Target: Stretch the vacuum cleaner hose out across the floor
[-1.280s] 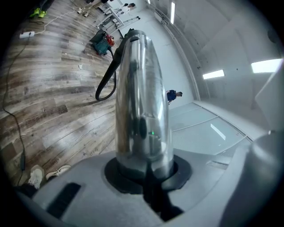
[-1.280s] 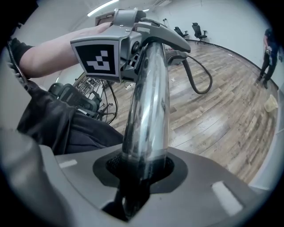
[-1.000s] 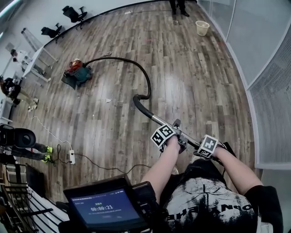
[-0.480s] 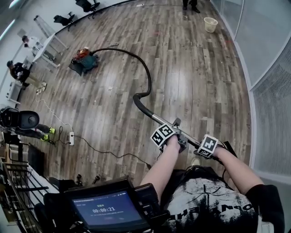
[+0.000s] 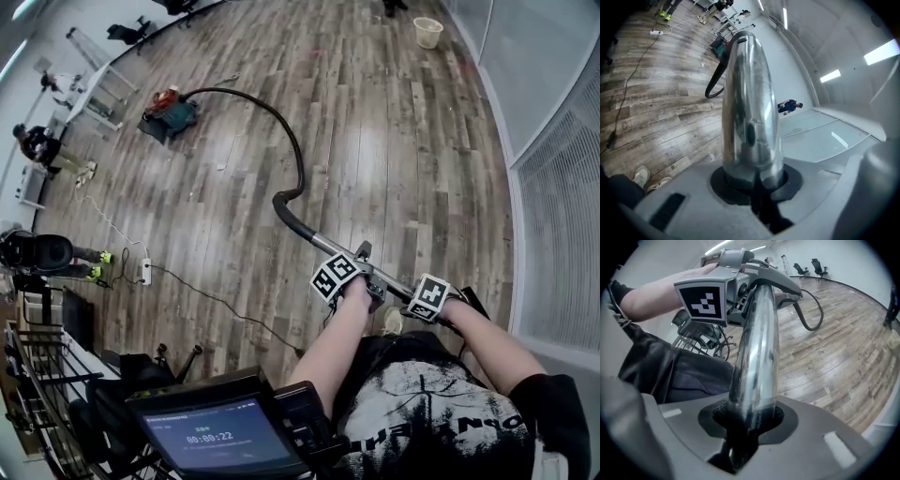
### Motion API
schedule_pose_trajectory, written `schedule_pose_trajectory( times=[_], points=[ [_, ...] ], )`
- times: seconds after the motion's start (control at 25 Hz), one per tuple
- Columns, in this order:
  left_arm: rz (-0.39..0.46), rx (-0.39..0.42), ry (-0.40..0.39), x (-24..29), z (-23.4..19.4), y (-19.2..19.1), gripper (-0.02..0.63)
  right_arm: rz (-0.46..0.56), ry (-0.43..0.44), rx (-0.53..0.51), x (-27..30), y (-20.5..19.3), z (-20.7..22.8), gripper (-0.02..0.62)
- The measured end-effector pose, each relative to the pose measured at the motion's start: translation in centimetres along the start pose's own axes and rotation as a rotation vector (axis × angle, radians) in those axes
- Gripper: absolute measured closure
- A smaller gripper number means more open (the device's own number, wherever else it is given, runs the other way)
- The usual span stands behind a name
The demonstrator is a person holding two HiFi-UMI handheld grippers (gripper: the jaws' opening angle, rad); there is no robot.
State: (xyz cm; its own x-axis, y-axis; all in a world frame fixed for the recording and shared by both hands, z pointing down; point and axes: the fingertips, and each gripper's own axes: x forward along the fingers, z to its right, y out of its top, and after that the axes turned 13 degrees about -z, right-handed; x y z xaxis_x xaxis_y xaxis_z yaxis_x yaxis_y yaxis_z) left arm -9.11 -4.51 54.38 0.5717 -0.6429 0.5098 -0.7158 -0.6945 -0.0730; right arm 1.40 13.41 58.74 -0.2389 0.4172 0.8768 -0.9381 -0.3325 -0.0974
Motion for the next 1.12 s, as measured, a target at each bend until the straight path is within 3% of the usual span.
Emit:
schedule_pose_trajectory(
  times=[0.64,1.12],
  points=[
    [-0.151,0.047,-0.063,-2.3,-2.2,-7.8,0.546,0.001,-0.043,0.142,3.9,-4.1,-6.7,0.48],
    [-0.185,0.052,-0.055,-1.8,-0.9,-14.2,0.549,0.018,-0.035,0.176,3.8,-9.7,-9.3,0.479]
  ],
)
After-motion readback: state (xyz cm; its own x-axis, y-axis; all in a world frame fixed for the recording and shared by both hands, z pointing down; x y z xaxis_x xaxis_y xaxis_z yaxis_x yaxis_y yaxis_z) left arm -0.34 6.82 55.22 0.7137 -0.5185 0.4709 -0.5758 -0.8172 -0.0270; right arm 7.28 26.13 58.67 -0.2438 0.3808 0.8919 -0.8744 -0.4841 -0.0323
